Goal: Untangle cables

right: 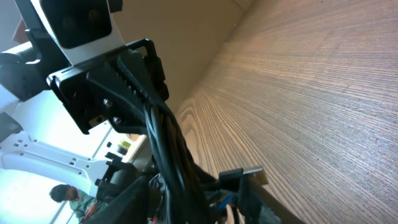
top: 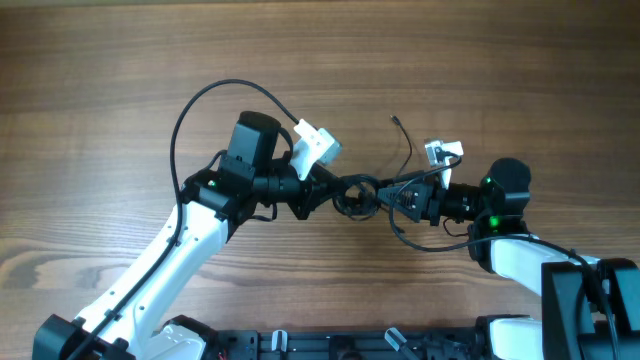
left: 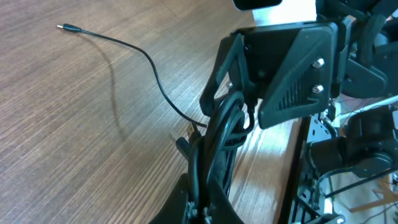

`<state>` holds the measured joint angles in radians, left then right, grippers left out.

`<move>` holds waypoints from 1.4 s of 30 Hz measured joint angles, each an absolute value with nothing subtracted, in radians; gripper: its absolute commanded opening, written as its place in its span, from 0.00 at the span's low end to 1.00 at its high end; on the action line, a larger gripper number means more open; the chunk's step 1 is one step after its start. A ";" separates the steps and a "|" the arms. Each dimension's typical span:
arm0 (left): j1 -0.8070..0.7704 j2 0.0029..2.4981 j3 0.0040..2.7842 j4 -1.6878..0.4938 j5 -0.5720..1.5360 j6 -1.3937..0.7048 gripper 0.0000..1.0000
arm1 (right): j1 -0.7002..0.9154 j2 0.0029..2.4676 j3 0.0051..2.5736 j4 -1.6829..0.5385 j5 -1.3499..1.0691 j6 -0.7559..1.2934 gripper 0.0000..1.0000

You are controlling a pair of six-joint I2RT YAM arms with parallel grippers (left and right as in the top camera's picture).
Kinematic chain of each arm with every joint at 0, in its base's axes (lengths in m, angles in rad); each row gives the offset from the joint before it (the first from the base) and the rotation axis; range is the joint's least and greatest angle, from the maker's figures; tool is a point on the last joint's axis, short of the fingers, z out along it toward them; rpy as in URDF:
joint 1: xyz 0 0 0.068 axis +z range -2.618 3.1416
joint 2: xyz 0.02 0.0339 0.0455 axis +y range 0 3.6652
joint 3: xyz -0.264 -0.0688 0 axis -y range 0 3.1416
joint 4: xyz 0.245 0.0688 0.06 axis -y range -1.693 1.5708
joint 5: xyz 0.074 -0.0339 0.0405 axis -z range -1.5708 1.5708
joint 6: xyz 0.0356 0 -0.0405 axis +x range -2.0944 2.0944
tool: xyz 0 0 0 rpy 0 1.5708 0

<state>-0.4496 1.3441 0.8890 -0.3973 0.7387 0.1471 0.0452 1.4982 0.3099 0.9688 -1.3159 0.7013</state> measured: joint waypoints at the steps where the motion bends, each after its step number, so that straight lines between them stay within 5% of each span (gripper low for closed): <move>1: -0.450 1.344 0.889 -0.405 0.744 0.152 0.04 | 0.045 1.498 0.310 0.969 -1.316 0.701 0.44; 13: -0.450 1.344 0.889 -0.393 0.760 0.098 0.04 | 0.045 1.498 0.310 0.969 -1.316 0.701 0.43; 23: -0.477 1.344 0.889 -0.370 0.794 0.055 0.04 | 0.045 1.498 0.310 0.969 -1.316 0.701 0.35; 25: -0.495 1.344 0.889 -0.367 0.794 0.052 0.05 | 0.045 1.498 0.310 0.969 -1.317 0.701 0.25; 27: -0.502 1.344 0.889 -0.365 0.794 0.046 0.21 | 0.045 1.498 0.310 0.966 -1.317 0.693 0.15; 28: -0.502 1.344 0.889 -0.365 0.794 0.043 0.47 | 0.045 1.498 0.310 0.968 -1.320 0.686 0.10; 31: -0.505 1.344 0.889 -0.358 0.796 0.038 0.64 | 0.046 1.498 0.310 0.966 -1.320 0.687 0.05; 34: -0.500 1.344 0.889 -0.347 0.785 0.038 0.62 | 0.047 1.498 0.310 0.966 -1.319 0.687 0.04; 42: -0.448 1.344 0.889 -0.223 0.759 -0.097 0.40 | 0.047 1.498 0.310 0.966 -1.319 0.687 0.04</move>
